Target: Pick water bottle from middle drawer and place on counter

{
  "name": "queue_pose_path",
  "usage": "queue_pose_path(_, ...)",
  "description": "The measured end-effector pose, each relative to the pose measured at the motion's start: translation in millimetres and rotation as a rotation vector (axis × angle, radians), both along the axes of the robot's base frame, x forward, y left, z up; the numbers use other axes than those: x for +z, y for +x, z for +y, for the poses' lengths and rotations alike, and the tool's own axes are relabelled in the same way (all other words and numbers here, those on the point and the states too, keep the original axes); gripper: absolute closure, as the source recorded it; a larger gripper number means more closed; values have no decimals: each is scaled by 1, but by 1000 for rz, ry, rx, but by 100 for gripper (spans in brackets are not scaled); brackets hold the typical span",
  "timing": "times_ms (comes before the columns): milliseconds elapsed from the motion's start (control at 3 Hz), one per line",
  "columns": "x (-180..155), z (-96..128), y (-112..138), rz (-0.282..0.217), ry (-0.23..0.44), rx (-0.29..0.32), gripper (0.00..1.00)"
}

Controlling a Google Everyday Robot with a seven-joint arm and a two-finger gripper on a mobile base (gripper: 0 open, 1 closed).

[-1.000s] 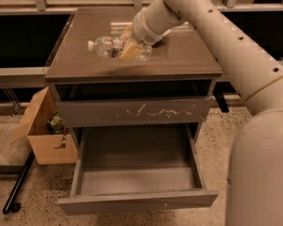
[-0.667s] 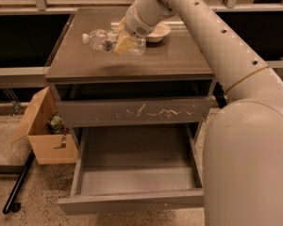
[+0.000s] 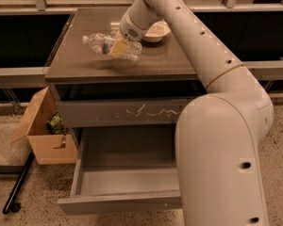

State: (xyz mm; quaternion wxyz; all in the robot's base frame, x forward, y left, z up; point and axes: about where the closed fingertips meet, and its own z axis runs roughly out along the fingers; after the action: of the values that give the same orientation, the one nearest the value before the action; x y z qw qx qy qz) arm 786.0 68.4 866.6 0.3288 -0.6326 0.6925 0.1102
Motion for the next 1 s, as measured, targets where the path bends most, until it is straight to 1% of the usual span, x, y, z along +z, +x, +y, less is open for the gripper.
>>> queue_pose_path(333, -19, 3, 11, 63, 25, -47, 86)
queue_pose_path(667, -23, 3, 17, 86, 50, -64, 63)
queue_pose_path(1000, -25, 3, 21, 97, 73, -71, 40)
